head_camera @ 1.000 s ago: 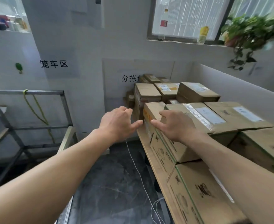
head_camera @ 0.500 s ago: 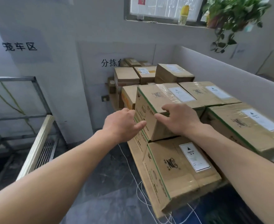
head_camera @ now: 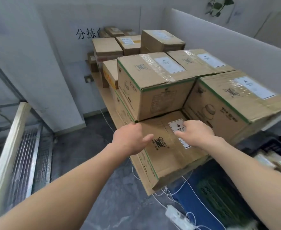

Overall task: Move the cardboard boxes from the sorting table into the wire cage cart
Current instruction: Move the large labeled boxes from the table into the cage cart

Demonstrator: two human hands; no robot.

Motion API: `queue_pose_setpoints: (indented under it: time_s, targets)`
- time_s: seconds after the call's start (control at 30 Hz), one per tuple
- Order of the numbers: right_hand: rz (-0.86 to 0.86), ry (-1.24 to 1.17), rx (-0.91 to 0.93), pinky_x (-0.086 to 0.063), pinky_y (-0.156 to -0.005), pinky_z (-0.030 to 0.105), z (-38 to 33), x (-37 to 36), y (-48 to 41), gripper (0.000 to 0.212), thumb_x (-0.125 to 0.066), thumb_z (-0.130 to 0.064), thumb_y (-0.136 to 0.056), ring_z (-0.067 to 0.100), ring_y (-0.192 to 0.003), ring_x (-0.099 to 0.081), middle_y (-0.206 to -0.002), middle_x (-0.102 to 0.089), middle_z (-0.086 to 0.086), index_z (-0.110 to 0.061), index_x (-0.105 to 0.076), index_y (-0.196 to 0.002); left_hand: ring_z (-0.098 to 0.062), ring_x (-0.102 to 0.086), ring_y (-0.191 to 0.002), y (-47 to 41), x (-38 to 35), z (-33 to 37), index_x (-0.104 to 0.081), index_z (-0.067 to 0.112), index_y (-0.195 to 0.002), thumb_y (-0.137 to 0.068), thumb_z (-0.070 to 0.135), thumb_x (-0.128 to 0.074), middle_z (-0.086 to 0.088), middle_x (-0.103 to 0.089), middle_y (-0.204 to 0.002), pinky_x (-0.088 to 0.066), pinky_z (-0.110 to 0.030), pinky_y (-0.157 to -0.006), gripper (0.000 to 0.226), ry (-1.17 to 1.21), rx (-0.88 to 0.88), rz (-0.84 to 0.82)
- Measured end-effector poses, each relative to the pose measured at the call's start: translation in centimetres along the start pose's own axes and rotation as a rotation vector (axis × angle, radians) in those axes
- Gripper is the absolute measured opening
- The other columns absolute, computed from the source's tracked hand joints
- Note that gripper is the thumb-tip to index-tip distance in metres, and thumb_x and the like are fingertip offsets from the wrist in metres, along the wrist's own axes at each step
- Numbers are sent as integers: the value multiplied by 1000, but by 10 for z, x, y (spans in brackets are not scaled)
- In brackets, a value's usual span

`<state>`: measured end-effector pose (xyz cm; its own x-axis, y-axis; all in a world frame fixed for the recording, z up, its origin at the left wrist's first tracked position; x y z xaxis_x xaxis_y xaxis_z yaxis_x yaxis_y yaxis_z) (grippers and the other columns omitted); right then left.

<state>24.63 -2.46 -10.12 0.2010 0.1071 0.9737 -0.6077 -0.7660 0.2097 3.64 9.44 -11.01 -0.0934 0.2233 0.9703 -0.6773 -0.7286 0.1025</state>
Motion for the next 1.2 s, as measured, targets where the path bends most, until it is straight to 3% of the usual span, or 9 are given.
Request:
queue_pose_setpoints:
  time_s: [0.27,0.5,0.6,0.73,0.83,0.97,1.1,1.2]
  targets:
    - [-63,-50,-57,-33,-52,27,40,-36,-10,27,-53,-56,-84,20,-76,-54,-85,-54,-7,-30,-53,-90,-27,-61,-99,2,-41,12,-52,20,-131,-88,72,-42,-2,-58,-120,-44,-35,-68,68,35,19,-40]
    - [-53,-54,-60,-52,-73,37,46,-50,-15,54,-57,-62,-86,26,-97,-61,-118,-66,0,-24,-55,-124,-28,-61,-101,10,-47,11,-48,16,-134,-89,60,-53,-3,-47,-129,-51,-37,-73,63,147,46,13]
    - [-93,-83,-85,-54,-74,38,45,-57,-11,70,-59,-69,-83,26,-103,-63,-124,-65,1,-21,-51,-133,-27,-59,-97,17,-50,1,-48,15,-130,-87,55,-58,-3,-45,-127,-52,-36,-74,59,222,81,30]
    - [-127,-239,-139,-50,-75,37,37,-70,-5,73,-67,-69,-78,23,-99,-61,-123,-65,1,-19,-53,-130,-26,-57,-100,30,-66,-17,-41,19,-127,-81,49,-68,-4,-49,-122,-48,-35,-78,62,376,165,-22]
    - [-150,-398,-191,-47,-76,36,28,-81,3,75,-74,-60,-78,22,-97,-56,-124,-64,3,-15,-48,-132,-24,-59,-104,40,-78,-36,-42,19,-123,-77,45,-75,-2,-58,-119,-53,-41,-86,63,577,274,-71]
    - [-166,-454,-211,-48,-82,37,6,-89,20,77,-78,-57,-76,24,-102,-58,-123,-63,4,-12,-48,-130,-23,-59,-109,53,-87,-62,-49,17,-123,-75,53,-76,-1,-62,-119,-53,-42,-93,66,609,359,-127]
    - [-174,-488,-201,-52,-88,40,-32,-97,45,77,-82,-56,-72,25,-106,-61,-122,-64,5,-12,-49,-127,-23,-60,-101,74,-85,-98,-47,15,-115,-74,55,-75,0,-61,-108,-54,-42,-86,63,606,425,-122]
    - [-175,-492,-177,-51,-86,37,-72,-104,61,72,-84,-54,-68,24,-107,-62,-120,-66,2,-16,-53,-120,-21,-57,-92,95,-73,-135,-44,16,-105,-74,57,-76,3,-57,-96,-48,-36,-74,60,566,470,-96]
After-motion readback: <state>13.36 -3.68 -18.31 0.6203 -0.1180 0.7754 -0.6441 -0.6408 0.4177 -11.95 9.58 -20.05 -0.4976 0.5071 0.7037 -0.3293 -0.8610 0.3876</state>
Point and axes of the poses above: each hand's wrist, its own y-axis away from the middle knuckle, its own x-axis out of the back of the hand, z = x × y, the point moved 7 cm from there along -y, towards the middle knuckle
